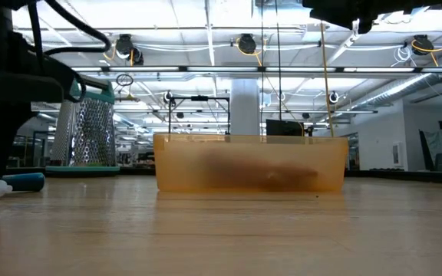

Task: Pick & Place Food Item
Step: Put the blue food coloring bottle into the blue bin

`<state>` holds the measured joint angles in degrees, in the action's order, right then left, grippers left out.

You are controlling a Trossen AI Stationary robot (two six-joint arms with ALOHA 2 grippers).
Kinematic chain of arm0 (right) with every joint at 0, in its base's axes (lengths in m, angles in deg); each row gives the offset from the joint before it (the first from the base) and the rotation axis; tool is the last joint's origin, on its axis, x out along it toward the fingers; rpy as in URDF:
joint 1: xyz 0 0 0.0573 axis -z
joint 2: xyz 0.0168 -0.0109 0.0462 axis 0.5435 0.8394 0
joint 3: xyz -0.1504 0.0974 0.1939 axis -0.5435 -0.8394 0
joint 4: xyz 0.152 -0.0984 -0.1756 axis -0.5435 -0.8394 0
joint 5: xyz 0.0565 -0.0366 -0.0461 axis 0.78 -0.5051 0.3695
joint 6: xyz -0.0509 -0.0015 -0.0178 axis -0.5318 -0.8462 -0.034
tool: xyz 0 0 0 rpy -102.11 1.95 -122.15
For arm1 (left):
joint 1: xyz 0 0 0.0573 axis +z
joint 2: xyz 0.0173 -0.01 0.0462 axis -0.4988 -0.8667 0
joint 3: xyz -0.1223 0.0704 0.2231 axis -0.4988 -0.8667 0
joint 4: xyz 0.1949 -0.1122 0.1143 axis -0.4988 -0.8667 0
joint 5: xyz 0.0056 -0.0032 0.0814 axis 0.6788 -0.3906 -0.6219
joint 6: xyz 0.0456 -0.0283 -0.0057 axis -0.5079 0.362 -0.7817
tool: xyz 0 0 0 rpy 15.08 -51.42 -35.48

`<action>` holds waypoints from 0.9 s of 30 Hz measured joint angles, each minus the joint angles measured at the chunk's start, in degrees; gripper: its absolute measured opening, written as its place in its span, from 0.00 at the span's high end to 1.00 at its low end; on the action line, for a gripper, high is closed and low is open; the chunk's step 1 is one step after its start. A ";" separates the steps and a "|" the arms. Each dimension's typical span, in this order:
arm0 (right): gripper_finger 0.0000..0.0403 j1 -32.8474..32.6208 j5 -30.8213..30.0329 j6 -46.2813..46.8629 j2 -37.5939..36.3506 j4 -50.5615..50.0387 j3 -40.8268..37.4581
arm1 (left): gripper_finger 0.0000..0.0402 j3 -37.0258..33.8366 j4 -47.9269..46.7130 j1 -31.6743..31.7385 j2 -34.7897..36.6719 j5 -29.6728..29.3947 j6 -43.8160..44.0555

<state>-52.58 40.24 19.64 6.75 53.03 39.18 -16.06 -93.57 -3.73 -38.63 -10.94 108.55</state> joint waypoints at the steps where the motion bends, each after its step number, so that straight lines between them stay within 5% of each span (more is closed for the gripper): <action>1: 0.48 0.00 0.00 0.00 -0.01 0.01 0.00 | 0.67 -0.53 0.80 0.01 0.04 0.01 -0.04; 13: 0.48 0.00 0.00 -0.02 0.01 0.02 0.00 | 0.68 -5.56 6.99 -0.04 0.28 0.01 -0.80; 21: 0.48 0.07 0.20 -0.22 0.00 -1.16 0.00 | 0.87 -5.56 6.38 1.11 1.27 -0.73 -4.81; 27: 0.48 1.91 12.94 0.89 1.30 -3.83 0.00 | 0.83 -5.98 4.49 4.01 8.03 -5.94 -9.26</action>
<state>-50.67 53.19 20.53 8.05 49.20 39.18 -22.05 -89.08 0.28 -30.60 -16.88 99.29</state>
